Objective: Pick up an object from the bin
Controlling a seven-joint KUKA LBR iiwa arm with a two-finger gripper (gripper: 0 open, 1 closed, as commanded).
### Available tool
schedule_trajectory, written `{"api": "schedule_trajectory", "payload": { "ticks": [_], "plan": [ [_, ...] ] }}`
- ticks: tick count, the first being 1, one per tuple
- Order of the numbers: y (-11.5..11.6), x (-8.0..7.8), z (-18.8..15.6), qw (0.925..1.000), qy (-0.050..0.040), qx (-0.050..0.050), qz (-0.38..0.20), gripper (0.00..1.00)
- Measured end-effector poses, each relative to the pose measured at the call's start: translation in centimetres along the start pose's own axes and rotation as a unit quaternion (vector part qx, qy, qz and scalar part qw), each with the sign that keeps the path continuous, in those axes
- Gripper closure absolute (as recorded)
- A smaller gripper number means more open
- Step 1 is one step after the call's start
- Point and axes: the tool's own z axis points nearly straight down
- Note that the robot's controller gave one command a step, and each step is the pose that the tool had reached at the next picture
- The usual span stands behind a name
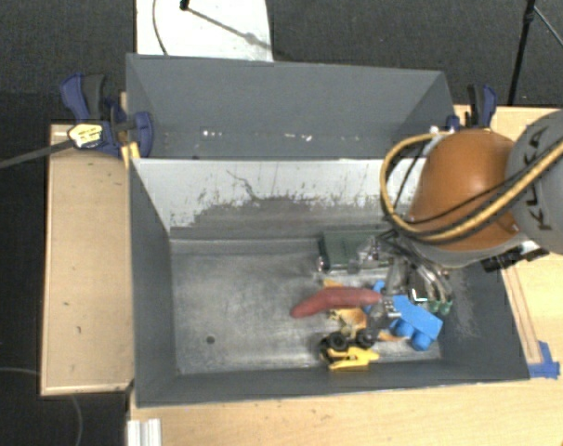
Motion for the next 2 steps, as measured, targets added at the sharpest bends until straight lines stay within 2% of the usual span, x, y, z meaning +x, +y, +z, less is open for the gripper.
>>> {"api": "schedule_trajectory", "payload": {
  "ticks": [1, 2],
  "plan": [
    [0.0, -0.2, -0.4, 1.0000, -0.0040, 0.000, 0.000, 0.00],
    [0.7, -3.6, 8.7, 0.9976, -0.0045, -0.002, 0.069, 1.00]
  ]
}}
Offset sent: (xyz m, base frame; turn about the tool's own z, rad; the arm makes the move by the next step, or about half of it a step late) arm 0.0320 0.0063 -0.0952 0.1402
